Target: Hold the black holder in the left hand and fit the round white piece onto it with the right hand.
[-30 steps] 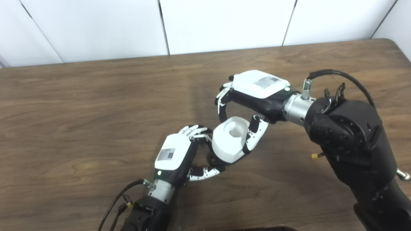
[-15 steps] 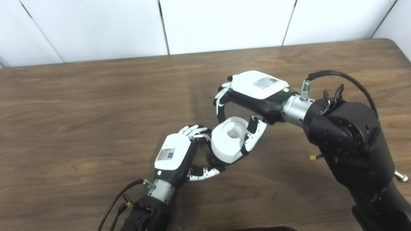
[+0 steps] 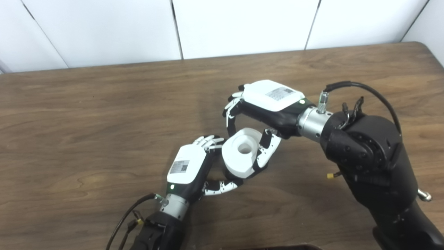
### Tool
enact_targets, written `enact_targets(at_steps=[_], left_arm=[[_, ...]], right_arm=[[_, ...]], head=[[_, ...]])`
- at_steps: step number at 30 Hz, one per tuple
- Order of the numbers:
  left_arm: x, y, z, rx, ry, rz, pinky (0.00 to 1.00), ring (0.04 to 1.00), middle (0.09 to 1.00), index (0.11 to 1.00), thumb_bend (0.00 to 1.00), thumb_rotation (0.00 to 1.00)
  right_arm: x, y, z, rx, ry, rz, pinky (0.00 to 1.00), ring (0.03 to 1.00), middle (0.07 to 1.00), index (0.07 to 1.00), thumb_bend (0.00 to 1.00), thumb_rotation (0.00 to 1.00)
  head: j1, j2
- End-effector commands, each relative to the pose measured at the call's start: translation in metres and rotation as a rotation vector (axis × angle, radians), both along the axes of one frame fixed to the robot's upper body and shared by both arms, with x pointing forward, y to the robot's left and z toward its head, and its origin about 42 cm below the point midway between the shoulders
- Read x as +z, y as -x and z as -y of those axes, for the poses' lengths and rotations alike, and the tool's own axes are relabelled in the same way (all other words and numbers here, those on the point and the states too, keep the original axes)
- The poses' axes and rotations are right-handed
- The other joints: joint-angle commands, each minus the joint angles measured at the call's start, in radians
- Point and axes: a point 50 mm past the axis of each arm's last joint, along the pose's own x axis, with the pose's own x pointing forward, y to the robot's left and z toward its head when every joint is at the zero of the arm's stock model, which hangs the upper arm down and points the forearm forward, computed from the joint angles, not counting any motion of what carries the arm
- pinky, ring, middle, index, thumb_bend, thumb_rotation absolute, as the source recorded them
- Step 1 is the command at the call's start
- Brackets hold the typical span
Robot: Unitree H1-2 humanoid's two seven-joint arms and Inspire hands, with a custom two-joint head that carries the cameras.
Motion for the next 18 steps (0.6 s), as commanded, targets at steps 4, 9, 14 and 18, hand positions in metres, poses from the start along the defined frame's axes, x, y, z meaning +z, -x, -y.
enact_targets(at_steps=[4, 9, 14, 18], left_arm=[[-0.003, 0.0, 0.003, -0.011, -0.024, -0.025, 0.89, 0.873, 0.805, 0.486, 0.52, 0.05], [-0.003, 0.0, 0.003, -0.011, -0.026, -0.023, 0.89, 0.873, 0.806, 0.486, 0.52, 0.05], [-0.003, 0.0, 0.002, -0.011, -0.033, -0.025, 0.89, 0.873, 0.807, 0.486, 0.52, 0.05], [-0.004, 0.0, 0.002, -0.011, -0.028, -0.023, 0.89, 0.873, 0.806, 0.486, 0.52, 0.05]], right_arm=[[0.002, 0.0, 0.003, 0.002, 0.033, 0.023, 1.0, 0.908, 0.801, 0.483, 0.52, 0.14], [0.002, 0.0, 0.008, -0.001, 0.039, 0.015, 1.0, 0.906, 0.8, 0.483, 0.52, 0.14], [0.004, -0.002, 0.014, -0.007, 0.052, 0.015, 1.0, 0.909, 0.799, 0.483, 0.52, 0.14], [0.006, -0.003, 0.017, -0.013, 0.06, 0.022, 1.0, 0.91, 0.796, 0.483, 0.52, 0.14]], head=[[-0.003, 0.005], [-0.007, 0.005], [-0.008, 0.005], [-0.008, 0.004]])
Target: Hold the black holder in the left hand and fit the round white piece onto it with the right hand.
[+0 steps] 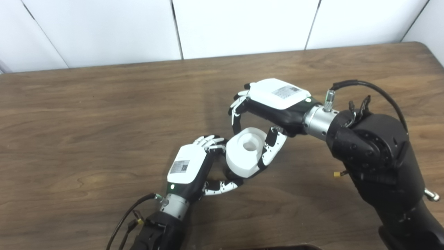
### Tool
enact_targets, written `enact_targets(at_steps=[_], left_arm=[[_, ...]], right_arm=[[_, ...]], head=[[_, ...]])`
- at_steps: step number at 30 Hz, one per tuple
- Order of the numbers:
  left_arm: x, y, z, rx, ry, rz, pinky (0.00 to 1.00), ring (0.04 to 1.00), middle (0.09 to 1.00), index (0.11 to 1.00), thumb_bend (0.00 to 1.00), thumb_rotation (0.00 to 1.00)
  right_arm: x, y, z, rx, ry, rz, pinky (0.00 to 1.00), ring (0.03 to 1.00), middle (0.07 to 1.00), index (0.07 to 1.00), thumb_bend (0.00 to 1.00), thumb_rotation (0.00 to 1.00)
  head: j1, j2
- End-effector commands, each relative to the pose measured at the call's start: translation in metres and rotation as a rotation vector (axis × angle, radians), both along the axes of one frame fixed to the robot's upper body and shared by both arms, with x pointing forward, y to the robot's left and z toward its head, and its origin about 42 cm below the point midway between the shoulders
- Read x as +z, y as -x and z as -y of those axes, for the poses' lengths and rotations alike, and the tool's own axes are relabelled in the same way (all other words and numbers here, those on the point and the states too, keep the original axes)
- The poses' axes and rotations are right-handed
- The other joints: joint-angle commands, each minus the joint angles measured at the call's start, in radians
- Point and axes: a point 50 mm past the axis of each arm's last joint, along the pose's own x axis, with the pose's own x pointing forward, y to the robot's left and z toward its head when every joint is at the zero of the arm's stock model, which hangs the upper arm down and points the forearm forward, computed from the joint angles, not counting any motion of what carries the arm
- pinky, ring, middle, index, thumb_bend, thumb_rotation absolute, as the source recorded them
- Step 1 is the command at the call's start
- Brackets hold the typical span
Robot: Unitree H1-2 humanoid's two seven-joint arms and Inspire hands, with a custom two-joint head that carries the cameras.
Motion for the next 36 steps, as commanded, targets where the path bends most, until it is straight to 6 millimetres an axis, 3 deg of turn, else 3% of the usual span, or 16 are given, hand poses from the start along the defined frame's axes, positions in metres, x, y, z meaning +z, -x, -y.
enact_targets(at_steps=[1, 11, 36], left_arm=[[-0.004, 0.0, 0.002, -0.01, -0.024, -0.021, 0.89, 0.872, 0.805, 0.486, 0.52, 0.05], [-0.003, 0.001, 0.0, -0.01, -0.02, -0.022, 0.89, 0.872, 0.805, 0.486, 0.52, 0.05], [-0.001, -0.001, 0.005, -0.008, -0.02, -0.02, 0.89, 0.872, 0.806, 0.486, 0.52, 0.05]], right_arm=[[0.005, -0.002, 0.006, -0.002, 0.046, 0.028, 1.0, 0.906, 0.793, 0.483, 0.52, 0.14], [0.008, -0.002, 0.012, -0.015, 0.035, 0.038, 1.0, 0.906, 0.787, 0.483, 0.52, 0.14], [0.001, 0.007, 0.0, 0.004, -0.007, 0.016, 1.0, 0.91, 0.792, 0.483, 0.52, 0.14]], head=[[-0.002, 0.0], [-0.005, 0.001], [0.004, 0.007]])
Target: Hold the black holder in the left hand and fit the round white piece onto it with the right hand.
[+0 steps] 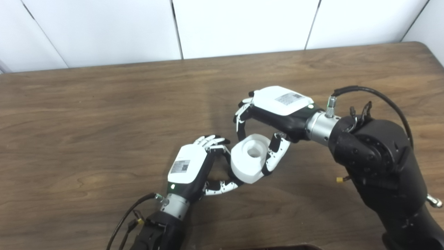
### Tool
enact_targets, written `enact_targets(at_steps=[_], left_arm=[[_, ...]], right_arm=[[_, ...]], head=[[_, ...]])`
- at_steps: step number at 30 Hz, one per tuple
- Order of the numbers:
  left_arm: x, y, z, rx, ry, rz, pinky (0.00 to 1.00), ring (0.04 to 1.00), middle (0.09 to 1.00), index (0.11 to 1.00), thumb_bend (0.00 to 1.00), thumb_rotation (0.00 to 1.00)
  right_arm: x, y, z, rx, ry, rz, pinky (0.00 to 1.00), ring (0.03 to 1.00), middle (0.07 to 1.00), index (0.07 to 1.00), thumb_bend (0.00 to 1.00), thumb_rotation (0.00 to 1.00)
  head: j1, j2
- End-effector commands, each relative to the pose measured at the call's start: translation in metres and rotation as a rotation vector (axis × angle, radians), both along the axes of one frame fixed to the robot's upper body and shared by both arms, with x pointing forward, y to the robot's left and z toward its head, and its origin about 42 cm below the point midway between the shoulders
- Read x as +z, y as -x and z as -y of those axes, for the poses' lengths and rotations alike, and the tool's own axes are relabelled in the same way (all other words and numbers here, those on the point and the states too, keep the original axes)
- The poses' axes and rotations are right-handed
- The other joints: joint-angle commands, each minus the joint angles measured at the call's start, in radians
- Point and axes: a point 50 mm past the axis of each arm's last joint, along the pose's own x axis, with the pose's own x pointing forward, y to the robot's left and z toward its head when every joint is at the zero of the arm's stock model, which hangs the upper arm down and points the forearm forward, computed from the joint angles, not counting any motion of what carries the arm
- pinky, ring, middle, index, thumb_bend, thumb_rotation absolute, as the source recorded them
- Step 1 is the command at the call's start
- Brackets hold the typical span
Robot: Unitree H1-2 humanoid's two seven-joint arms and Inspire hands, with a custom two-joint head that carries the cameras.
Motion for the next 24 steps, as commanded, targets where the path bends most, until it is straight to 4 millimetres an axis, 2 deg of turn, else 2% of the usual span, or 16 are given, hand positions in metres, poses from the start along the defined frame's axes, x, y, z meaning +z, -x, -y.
enact_targets(at_steps=[1, 24], left_arm=[[-0.002, 0.0, 0.004, -0.009, -0.02, -0.016, 0.89, 0.872, 0.806, 0.486, 0.52, 0.05], [0.0, -0.002, 0.004, -0.005, -0.017, -0.013, 0.89, 0.874, 0.807, 0.485, 0.52, 0.05]], right_arm=[[0.01, 0.002, -0.002, 0.014, -0.003, 0.053, 1.0, 0.909, 0.792, 0.483, 0.52, 0.14], [0.002, -0.004, 0.012, -0.019, 0.018, 0.039, 1.0, 0.902, 0.79, 0.482, 0.52, 0.14]], head=[[0.002, 0.002], [-0.007, 0.002]])
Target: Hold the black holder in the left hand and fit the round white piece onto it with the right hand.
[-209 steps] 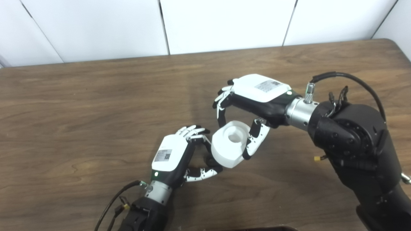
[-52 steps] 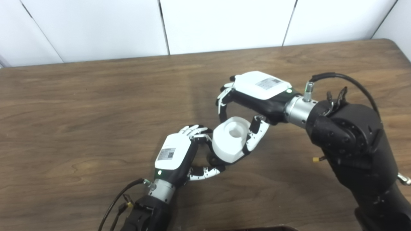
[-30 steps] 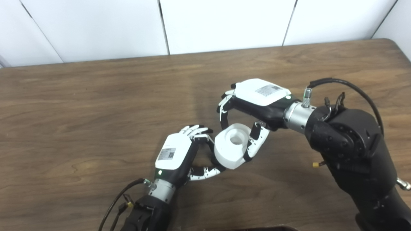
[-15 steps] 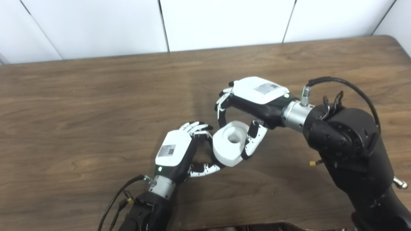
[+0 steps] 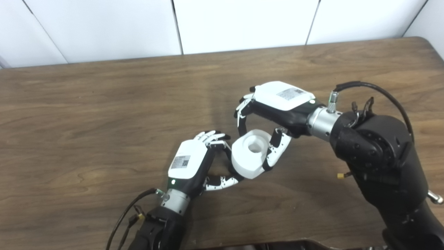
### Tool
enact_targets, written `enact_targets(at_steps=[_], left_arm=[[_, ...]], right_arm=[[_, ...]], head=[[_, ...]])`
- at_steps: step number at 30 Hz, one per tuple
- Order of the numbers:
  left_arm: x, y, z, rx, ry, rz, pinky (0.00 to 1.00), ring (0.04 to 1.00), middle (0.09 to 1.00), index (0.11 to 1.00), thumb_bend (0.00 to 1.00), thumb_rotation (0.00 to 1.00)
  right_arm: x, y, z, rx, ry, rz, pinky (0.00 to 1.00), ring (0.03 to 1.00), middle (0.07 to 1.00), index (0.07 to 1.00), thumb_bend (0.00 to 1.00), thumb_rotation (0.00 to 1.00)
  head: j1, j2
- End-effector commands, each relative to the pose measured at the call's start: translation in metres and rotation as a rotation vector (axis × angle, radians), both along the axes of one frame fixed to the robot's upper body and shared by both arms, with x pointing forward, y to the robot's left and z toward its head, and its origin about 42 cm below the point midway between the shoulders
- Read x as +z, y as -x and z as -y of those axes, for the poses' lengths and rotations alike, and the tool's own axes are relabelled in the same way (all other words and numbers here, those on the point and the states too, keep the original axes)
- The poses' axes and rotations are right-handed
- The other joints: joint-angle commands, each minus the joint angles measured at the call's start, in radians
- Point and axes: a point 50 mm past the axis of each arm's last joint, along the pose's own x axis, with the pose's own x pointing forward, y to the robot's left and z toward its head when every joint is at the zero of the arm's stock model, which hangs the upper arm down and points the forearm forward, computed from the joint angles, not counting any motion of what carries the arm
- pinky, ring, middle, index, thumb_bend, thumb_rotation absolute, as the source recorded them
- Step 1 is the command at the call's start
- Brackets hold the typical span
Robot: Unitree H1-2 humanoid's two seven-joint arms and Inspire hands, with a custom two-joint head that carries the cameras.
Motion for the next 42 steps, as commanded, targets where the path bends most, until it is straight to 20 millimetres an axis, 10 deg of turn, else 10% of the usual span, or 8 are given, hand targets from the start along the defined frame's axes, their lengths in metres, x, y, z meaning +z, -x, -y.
enact_targets(at_steps=[1, 25, 29, 42], left_arm=[[0.0003, -0.0014, 0.003, -0.011, -0.018, -0.009, 0.89, 0.874, 0.807, 0.485, 0.52, 0.05], [0.0012, -0.0027, 0.004, -0.008, -0.012, -0.017, 0.9, 0.874, 0.805, 0.487, 0.52, 0.05], [0.0014, -0.0026, 0.0038, -0.005, -0.016, -0.021, 0.9, 0.874, 0.803, 0.487, 0.52, 0.05], [-0.0003, -0.0042, 0.0032, -0.005, -0.015, -0.018, 0.9, 0.869, 0.801, 0.488, 0.52, 0.05]], right_arm=[[0.0031, -0.0027, 0.0048, -0.004, 0.017, 0.036, 1.0, 0.903, 0.79, 0.482, 0.52, 0.13], [0.003, -0.0031, 0.0059, 0.003, 0.014, 0.014, 1.0, 0.918, 0.806, 0.491, 0.52, 0.15], [0.0048, -0.0034, 0.005, 0.008, 0.041, 0.001, 1.0, 0.936, 0.839, 0.627, 0.96, 0.29], [0.0114, -0.0052, 0.0029, 0.026, 0.109, -0.008, 1.0, 1.0, 0.958, 0.761, 1.0, 0.4]], head=[[-0.001, 0.0], [0.003, -0.003], [0.003, -0.003], [0.006, -0.01]])
